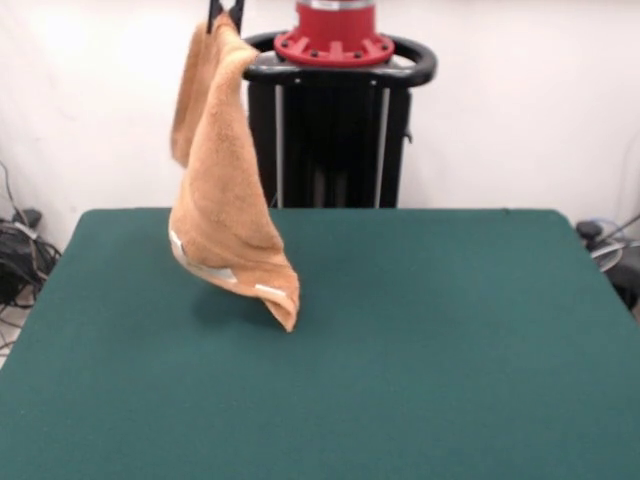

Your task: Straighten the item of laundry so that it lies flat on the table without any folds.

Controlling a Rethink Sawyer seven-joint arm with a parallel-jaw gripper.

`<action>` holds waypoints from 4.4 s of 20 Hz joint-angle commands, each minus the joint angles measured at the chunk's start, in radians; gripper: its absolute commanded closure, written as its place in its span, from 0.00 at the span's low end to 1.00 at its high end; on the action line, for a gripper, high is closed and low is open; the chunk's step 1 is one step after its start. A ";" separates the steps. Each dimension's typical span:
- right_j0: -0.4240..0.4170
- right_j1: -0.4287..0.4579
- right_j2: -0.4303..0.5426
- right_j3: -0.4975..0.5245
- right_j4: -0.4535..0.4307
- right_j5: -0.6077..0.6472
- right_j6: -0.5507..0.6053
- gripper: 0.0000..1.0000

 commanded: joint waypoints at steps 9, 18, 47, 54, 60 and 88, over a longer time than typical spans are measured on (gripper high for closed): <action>-0.037 -0.053 0.027 -0.022 0.045 0.149 -0.144 1.00; -0.069 -0.081 0.022 -0.053 0.057 0.219 -0.204 1.00; -0.104 -0.072 0.018 -0.020 0.078 0.156 -0.252 1.00; -0.137 -0.003 0.083 0.027 0.081 0.027 -0.211 1.00; -0.128 0.030 0.118 0.067 0.049 -0.065 -0.096 1.00; 0.101 0.290 0.024 0.111 -0.017 -0.421 0.248 1.00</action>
